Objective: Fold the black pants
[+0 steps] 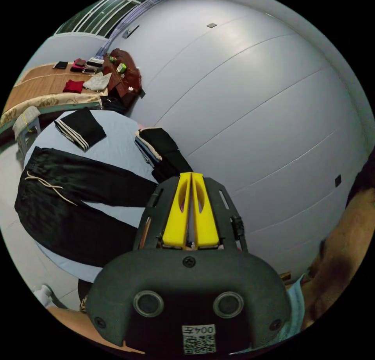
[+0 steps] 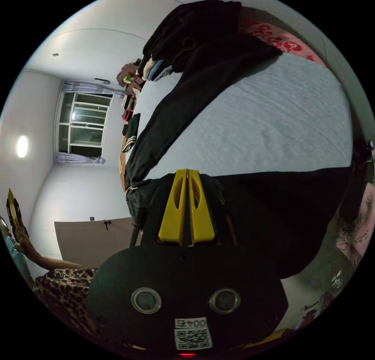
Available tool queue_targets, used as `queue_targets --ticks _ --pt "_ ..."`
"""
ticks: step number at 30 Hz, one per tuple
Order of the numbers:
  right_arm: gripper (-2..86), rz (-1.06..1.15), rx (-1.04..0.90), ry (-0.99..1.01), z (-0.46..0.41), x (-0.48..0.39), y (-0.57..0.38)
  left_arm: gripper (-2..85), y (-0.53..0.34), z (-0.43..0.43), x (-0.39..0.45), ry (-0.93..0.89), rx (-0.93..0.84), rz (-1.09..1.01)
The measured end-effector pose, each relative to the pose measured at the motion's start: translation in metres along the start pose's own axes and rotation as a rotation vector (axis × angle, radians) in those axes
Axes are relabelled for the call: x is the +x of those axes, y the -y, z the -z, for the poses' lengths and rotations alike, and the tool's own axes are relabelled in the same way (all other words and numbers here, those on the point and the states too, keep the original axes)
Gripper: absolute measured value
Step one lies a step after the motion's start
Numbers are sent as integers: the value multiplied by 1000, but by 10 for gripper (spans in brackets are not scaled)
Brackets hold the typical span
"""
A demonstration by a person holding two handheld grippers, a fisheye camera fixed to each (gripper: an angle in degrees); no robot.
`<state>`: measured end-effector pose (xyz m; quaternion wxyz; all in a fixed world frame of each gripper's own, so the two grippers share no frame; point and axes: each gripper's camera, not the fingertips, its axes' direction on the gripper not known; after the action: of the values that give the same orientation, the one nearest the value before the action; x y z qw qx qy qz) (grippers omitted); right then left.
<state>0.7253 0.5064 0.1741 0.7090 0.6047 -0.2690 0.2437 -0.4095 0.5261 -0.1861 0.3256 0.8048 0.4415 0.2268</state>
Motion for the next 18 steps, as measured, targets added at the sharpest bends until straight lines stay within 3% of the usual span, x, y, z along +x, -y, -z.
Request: queue_targets --ticks 10,18 --pt "45 -42 118 58 107 76 99 7 -55 -74 64 132 -19 36" --pt "81 -273 221 209 131 136 197 8 -88 -93 -10 333 -15 89"
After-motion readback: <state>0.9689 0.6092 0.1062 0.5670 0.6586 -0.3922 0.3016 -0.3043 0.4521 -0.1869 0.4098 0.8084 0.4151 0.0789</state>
